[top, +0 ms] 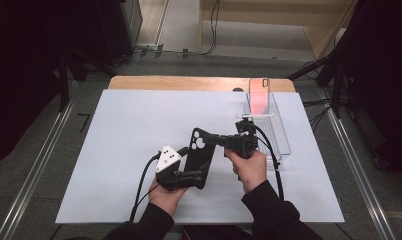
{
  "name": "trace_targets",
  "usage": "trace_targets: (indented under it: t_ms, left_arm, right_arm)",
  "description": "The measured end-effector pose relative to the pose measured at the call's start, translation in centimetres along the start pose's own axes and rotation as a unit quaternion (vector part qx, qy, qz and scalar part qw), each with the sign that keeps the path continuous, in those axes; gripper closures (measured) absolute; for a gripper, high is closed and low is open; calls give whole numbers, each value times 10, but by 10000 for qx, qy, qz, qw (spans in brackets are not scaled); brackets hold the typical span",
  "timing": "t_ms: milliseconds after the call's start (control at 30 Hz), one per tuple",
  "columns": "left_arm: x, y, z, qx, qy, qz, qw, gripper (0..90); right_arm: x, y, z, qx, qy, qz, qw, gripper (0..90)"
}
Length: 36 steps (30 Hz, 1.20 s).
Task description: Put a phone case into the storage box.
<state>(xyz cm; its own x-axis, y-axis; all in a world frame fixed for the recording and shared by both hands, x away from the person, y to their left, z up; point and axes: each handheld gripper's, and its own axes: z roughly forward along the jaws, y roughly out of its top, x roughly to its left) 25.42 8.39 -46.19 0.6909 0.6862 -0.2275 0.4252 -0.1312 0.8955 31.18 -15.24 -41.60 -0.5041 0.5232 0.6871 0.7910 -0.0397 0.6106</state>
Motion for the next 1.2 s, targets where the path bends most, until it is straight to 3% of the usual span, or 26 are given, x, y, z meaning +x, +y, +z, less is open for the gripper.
trace_targets:
  t_ms: [100,200,333,533,600,667,900,1067,1200]
  left_arm:
    - [0,1,0,121,-24,-46,9999,130]
    - [0,3,1,277,-114,-62,9995,131]
    - [-1,7,4,618,-158,43,9980,131]
    - [0,15,3,927,-415,-96,9948,132]
    - [1,18,2,1018,-494,-85,9935,131]
    - [1,21,1,1126,-445,-52,9926,132]
    - [11,34,-8,1313,-743,-19,9886,134]
    - [18,41,-12,1546,-979,43,9831,141]
    - [21,46,-13,1729,-1072,246,9788,142]
  right_arm:
    - [0,2,-5,-42,-99,-100,9999,774]
    - [2,4,-9,-62,-315,-351,9989,774]
    - [3,5,-14,-60,-413,-565,9975,773]
    - [8,5,-18,-22,-551,-966,9938,773]
    - [10,5,-20,-15,-549,-1063,9928,773]
    - [10,6,-21,2,-518,-1148,9920,773]
    - [11,7,-26,100,-409,-1434,9888,773]
    - [12,7,-27,212,-345,-1687,9848,772]
    - [12,7,-28,278,-301,-1777,9832,772]
